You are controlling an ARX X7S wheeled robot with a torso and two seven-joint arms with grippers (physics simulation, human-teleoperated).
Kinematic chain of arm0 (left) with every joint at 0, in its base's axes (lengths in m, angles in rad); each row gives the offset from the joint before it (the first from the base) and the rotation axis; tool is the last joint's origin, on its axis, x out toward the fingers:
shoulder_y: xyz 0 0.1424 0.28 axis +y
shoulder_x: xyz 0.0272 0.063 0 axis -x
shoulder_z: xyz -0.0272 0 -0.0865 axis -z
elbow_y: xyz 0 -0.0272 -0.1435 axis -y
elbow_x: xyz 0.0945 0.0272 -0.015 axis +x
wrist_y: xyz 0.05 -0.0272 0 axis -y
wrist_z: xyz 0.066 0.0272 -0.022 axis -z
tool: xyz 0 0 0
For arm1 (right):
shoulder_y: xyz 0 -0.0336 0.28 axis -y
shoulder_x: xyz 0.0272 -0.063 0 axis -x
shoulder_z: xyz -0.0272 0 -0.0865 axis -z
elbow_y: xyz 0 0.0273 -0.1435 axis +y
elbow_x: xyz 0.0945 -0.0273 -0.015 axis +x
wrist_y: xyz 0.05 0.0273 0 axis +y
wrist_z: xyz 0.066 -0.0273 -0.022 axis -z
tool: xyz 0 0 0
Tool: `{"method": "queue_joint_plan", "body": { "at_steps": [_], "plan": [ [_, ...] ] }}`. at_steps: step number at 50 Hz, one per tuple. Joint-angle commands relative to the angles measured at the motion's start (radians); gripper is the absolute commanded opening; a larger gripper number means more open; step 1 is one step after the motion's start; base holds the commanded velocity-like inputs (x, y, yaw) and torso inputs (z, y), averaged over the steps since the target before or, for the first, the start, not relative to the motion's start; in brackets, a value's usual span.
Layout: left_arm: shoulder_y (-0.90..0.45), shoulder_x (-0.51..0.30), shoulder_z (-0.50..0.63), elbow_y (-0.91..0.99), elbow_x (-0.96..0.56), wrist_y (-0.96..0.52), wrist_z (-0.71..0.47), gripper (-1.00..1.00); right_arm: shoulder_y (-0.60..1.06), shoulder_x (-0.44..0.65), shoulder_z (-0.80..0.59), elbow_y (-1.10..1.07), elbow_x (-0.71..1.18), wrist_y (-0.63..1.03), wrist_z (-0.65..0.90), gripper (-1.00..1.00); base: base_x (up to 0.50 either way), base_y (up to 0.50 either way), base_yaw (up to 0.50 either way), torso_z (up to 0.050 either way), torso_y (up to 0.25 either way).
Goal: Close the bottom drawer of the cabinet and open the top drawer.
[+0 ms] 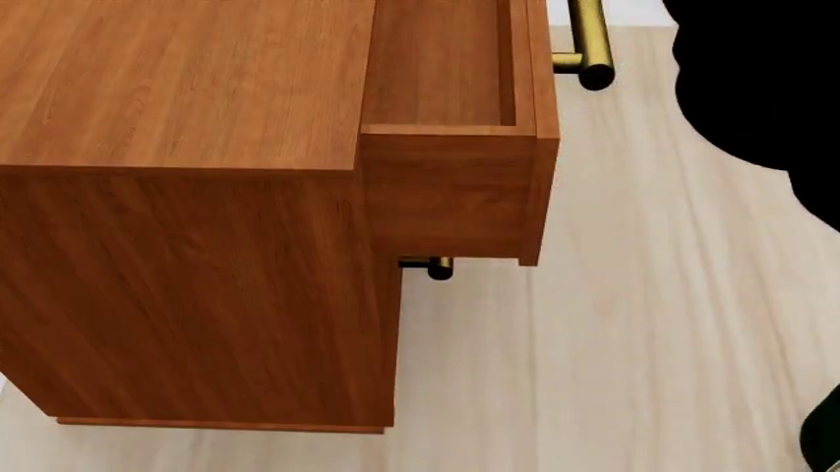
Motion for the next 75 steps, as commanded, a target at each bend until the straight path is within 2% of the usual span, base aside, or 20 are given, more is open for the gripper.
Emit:
{"method": "queue_joint_plan", "body": {
  "at_steps": [1,20,37,50,75],
  "plan": [
    [0.006,-0.004,-0.003,0.002,-0.002,0.005,-0.002,1.00,0.158,-0.022,-0.168,0.089,-0.110,0.137,-0.135,1.00,0.00,0.00,0.00,0.000,0.000],
    [-0.011,-0.009,0.004,0.006,-0.008,-0.008,-0.007,1.00,0.277,-0.081,-0.341,0.134,-0.248,0.192,-0.285,1.00,0.00,0.00,0.00,0.000,0.000],
    [-0.016,-0.013,0.008,0.007,-0.011,-0.011,-0.011,1.00,0.313,-0.179,-0.456,0.278,-0.354,0.150,-0.419,1.00,0.00,0.00,0.00,0.000,0.000],
    [-0.014,-0.020,0.007,0.008,-0.014,-0.012,-0.012,1.00,0.302,-0.228,-0.493,0.362,-0.389,0.120,-0.461,1.00,0.00,0.00,0.00,0.000,0.000],
    [-0.023,-0.025,0.007,0.008,-0.021,-0.014,-0.017,1.00,0.306,-0.249,-0.566,0.361,-0.413,0.164,-0.516,1.00,0.00,0.00,0.00,0.000,0.000]
  ]
}}
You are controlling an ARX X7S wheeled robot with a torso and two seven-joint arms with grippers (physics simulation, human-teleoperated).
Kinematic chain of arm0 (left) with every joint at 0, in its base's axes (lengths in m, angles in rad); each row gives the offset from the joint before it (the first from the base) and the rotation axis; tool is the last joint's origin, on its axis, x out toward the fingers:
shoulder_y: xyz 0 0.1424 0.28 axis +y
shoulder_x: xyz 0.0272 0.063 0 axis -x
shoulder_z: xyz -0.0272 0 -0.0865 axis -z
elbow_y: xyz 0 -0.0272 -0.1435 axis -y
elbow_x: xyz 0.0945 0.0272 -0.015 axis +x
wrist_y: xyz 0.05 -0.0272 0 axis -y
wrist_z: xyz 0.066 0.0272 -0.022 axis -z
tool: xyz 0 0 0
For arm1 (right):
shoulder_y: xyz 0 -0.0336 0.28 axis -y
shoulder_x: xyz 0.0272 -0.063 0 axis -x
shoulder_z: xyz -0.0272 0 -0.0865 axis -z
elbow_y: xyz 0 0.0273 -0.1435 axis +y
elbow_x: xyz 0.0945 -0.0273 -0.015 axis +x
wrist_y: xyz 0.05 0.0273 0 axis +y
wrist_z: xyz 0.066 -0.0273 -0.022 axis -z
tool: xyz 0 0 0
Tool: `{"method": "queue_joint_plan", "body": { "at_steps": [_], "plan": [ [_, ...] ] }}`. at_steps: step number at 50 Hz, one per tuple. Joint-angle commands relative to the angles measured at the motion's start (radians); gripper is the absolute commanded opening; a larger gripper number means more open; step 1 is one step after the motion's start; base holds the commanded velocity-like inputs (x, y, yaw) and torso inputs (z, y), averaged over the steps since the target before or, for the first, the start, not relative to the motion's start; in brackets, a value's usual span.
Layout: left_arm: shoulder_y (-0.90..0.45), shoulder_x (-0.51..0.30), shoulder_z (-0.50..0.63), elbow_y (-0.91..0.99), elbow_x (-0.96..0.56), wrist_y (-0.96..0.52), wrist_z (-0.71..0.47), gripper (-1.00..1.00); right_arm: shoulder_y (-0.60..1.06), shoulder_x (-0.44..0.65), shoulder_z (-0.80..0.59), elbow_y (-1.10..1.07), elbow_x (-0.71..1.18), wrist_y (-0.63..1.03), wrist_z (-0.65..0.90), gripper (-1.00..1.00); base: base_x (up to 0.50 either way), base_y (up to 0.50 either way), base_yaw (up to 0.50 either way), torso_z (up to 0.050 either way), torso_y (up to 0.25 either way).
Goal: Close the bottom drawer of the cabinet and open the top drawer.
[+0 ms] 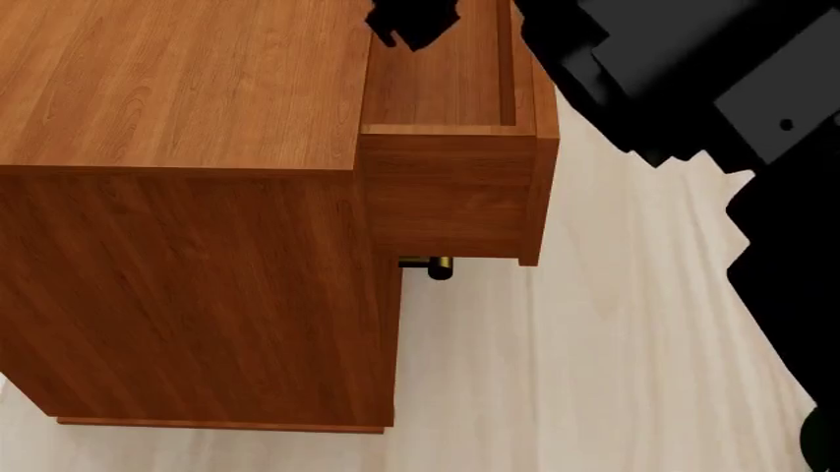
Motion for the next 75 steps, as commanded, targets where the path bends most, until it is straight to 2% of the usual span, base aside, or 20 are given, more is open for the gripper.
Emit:
{"method": "queue_joint_plan", "body": {
  "at_steps": [1,27,58,75],
  "plan": [
    [-0.001,-0.003,-0.001,0.002,-0.004,0.000,-0.003,1.00,-0.001,-0.009,-0.023,0.008,-0.006,0.019,-0.015,1.00,0.00,0.00,0.00,0.000,0.000],
    [0.008,-0.006,0.007,0.002,-0.003,0.009,-0.005,1.00,-0.034,0.014,-0.034,0.024,-0.013,0.032,-0.001,1.00,0.00,0.00,0.00,0.000,0.000],
    [0.006,-0.009,0.010,0.001,-0.008,0.012,-0.011,1.00,-0.053,0.019,-0.102,0.055,-0.042,0.066,-0.041,1.00,0.00,0.00,0.00,0.000,0.000],
    [0.012,-0.011,0.008,0.004,-0.012,0.017,-0.014,1.00,-0.011,0.045,-0.167,0.050,-0.084,0.115,-0.066,1.00,0.00,0.00,0.00,0.000,-0.002]
  ]
}}
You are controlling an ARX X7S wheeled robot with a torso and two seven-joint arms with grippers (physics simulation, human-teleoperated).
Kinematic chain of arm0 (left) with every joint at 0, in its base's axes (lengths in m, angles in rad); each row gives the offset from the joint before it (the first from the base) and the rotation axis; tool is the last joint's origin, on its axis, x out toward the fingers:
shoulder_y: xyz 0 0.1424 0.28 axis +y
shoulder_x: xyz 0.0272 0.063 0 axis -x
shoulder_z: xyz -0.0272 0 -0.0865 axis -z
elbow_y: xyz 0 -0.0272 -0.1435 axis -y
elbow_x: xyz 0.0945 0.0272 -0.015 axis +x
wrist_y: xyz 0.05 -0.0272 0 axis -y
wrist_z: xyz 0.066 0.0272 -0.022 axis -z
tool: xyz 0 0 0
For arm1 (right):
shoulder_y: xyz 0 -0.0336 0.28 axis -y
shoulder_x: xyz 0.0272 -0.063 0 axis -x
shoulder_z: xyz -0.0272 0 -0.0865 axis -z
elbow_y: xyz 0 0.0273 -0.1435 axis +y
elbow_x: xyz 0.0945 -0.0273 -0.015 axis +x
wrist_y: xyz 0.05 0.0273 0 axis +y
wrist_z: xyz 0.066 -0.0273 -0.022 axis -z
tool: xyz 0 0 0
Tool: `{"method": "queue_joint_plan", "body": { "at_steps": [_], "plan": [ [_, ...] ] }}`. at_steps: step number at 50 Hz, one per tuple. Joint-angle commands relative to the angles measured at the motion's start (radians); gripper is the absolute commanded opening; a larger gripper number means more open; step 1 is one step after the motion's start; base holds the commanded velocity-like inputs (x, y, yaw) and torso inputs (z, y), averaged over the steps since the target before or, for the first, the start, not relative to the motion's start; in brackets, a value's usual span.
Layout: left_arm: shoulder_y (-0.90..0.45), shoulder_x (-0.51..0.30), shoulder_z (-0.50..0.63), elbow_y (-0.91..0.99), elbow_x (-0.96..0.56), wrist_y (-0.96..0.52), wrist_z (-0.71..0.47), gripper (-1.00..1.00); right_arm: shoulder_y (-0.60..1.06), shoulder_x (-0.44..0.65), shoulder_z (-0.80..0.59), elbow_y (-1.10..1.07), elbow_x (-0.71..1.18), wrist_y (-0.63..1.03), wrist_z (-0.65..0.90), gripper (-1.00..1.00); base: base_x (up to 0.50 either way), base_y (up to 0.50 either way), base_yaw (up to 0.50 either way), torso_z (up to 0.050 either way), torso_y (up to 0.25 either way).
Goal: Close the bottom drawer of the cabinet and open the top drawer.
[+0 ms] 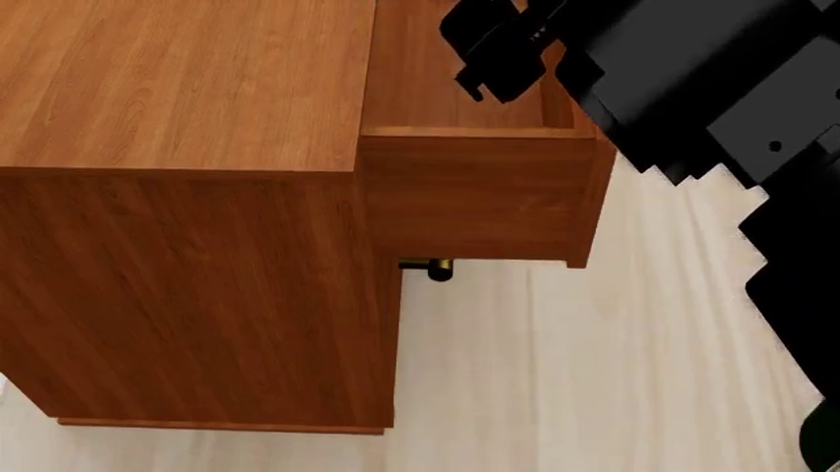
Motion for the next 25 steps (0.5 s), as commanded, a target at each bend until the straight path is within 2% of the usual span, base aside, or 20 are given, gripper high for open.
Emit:
{"method": "queue_joint_plan", "body": {
  "at_steps": [1,25],
  "plan": [
    [0.003,0.000,0.000,0.000,-0.001,0.005,-0.002,1.00,-0.006,0.025,-0.049,0.004,-0.004,0.034,-0.023,1.00,0.00,0.00,0.00,0.000,0.000],
    [-0.009,0.005,0.011,-0.009,-0.001,0.009,-0.003,1.00,0.019,0.151,-0.040,-0.079,0.013,0.114,0.011,1.00,0.00,0.00,0.00,0.000,-0.001]
  ]
}}
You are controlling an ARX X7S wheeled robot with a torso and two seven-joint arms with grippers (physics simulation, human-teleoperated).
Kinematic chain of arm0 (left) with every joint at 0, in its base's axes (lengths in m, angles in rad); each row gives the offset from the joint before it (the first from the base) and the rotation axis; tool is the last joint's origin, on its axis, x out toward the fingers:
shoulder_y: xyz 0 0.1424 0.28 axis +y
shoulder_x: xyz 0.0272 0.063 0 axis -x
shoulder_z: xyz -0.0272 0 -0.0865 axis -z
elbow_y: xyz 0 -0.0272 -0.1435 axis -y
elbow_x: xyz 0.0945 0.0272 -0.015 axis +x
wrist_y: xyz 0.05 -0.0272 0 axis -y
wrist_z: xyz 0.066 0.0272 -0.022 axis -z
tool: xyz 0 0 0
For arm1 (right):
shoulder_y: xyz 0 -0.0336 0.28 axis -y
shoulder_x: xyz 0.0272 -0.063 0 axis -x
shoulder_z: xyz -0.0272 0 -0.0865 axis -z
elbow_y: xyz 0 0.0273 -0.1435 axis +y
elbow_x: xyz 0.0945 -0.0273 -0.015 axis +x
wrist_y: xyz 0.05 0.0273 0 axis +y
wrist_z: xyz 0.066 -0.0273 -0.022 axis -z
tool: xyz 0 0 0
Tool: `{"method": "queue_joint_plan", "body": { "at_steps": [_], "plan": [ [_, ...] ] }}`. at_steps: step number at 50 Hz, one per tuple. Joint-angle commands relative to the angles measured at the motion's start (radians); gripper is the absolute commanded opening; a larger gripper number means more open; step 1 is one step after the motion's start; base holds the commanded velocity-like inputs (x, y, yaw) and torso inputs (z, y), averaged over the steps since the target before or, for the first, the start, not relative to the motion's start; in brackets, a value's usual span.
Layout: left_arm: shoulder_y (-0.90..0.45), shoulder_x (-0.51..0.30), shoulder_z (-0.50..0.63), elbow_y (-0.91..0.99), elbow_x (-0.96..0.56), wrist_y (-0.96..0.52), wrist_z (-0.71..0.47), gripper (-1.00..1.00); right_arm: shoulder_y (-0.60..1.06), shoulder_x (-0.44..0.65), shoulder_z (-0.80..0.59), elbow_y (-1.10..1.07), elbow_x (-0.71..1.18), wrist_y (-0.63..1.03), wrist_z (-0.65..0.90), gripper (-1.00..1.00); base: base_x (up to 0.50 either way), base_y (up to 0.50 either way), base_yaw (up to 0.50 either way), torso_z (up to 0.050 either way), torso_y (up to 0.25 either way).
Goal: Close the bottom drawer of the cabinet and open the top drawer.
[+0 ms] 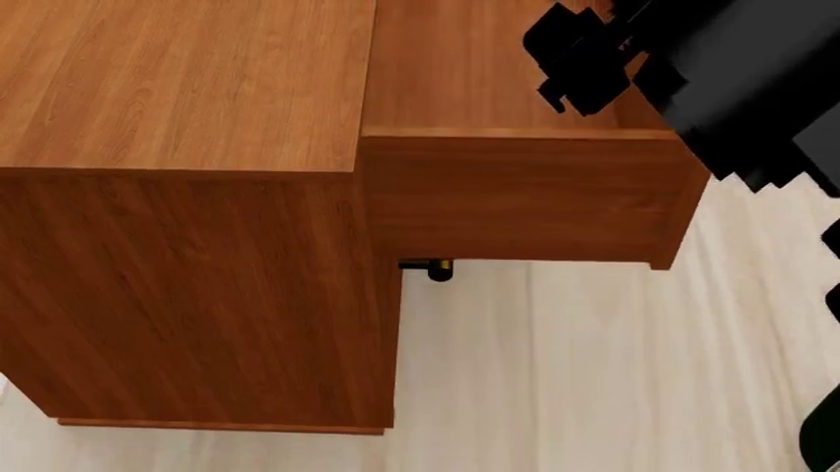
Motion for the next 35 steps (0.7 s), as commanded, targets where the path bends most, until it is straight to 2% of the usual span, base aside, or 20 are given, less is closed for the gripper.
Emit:
{"method": "queue_joint_plan", "body": {
  "at_steps": [1,35],
  "plan": [
    [-0.007,0.004,0.006,-0.005,-0.001,0.001,0.000,1.00,0.002,0.066,-0.007,-0.036,0.030,0.040,0.010,1.00,0.00,0.00,0.00,0.000,0.000],
    [-0.015,-0.001,0.006,0.000,-0.014,-0.003,-0.009,1.00,0.027,0.145,0.034,-0.048,0.050,0.099,0.055,1.00,0.00,0.00,0.00,0.000,0.000]
  ]
}}
